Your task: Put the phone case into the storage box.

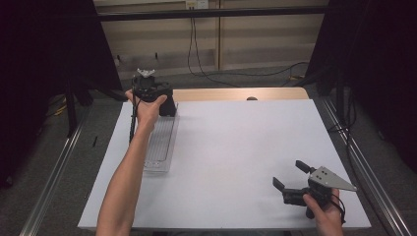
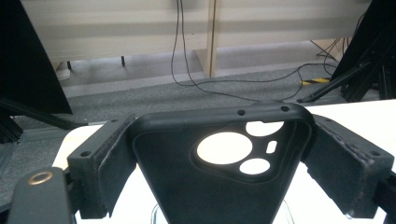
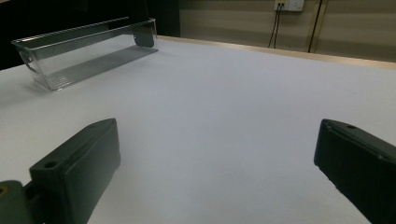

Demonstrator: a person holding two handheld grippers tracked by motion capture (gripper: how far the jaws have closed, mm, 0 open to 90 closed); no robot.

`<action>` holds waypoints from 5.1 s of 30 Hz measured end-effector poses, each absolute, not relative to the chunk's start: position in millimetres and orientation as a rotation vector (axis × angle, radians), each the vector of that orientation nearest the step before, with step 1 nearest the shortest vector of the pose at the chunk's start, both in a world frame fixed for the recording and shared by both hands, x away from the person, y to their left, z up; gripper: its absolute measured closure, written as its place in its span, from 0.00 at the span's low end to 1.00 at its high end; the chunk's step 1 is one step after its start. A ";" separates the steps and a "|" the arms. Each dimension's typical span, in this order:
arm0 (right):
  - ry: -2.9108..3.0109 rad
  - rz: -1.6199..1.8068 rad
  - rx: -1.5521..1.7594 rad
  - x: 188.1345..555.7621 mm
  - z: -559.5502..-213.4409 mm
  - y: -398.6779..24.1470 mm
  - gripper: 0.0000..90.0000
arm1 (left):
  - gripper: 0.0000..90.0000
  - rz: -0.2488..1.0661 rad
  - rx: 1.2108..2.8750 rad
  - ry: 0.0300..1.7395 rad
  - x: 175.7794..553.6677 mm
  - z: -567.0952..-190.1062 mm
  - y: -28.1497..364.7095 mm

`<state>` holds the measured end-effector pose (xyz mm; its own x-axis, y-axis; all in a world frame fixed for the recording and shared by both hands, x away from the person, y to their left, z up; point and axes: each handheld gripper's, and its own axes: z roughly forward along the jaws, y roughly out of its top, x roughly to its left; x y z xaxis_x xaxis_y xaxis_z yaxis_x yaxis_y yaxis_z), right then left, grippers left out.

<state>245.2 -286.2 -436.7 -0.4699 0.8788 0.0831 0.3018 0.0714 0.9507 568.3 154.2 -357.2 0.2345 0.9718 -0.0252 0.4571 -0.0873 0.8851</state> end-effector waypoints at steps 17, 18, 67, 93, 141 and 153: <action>1.835 1.409 1.167 245.6 -437.4 -285.6 0.00 | 0.14 0.805 1.764 1.296 564.9 -357.1 145.8; 1.835 1.411 1.169 245.5 -437.5 -285.4 0.00 | 0.14 0.804 1.765 1.293 564.7 -357.2 144.5; 1.839 1.415 1.172 245.8 -438.3 -285.8 0.00 | 0.04 0.734 1.720 1.250 571.3 -360.5 152.5; 1.844 1.413 1.171 245.8 -438.8 -285.2 0.00 | 0.02 0.764 1.649 1.097 566.5 -348.5 153.7; 1.824 1.408 1.158 246.4 -438.2 -288.0 0.00 | 0.02 0.720 1.569 0.930 522.5 -333.7 192.9; 1.800 1.407 1.171 246.5 -437.8 -292.7 0.00 | 0.03 0.703 1.567 0.913 500.9 -336.7 193.6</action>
<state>246.5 -292.7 -437.8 -0.4568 0.8861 0.0786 0.2902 0.0649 0.9548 500.9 193.6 -336.7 0.5206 0.8529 -0.0392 0.1796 -0.0645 0.9816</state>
